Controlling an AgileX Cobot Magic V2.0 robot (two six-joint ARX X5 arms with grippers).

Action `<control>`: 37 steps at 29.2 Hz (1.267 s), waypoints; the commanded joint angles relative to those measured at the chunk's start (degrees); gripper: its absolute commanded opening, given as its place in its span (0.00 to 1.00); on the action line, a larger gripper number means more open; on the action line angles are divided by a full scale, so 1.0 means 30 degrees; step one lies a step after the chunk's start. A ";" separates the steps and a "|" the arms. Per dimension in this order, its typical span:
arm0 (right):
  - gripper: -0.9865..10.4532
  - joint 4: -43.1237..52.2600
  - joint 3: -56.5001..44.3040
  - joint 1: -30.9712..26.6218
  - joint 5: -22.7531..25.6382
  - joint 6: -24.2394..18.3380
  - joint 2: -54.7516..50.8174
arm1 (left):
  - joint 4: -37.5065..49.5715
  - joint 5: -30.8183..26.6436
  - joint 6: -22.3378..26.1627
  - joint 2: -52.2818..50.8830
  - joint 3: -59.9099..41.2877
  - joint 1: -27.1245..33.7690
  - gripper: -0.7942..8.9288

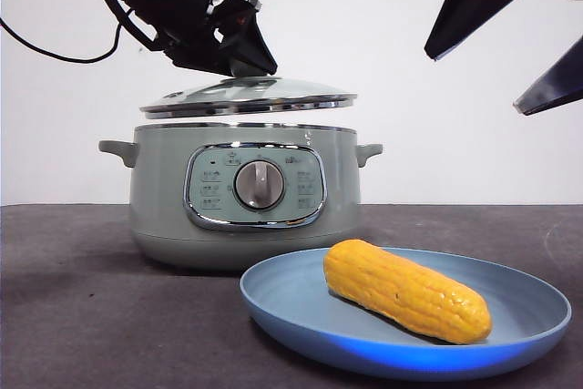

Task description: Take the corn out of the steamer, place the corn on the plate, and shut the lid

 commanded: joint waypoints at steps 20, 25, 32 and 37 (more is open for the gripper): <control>0.56 0.0146 -0.0153 0.0029 0.0036 0.0058 0.0022 | -0.1282 -0.1355 0.0197 0.0794 0.0138 -0.0619 0.07; 0.56 0.0080 -0.0153 0.0029 -0.0015 0.0058 0.0022 | -0.1290 -0.1341 0.0270 0.0794 0.0138 -0.0583 0.07; 0.56 0.0087 -0.0153 0.0029 -0.0007 0.0058 0.0022 | -0.1814 -0.1311 0.0255 0.0794 0.0138 -0.0546 0.07; 0.56 0.0095 -0.0153 0.0029 0.0000 0.0051 0.0022 | -0.2980 -0.1319 0.0255 0.0794 0.0138 -0.0546 0.07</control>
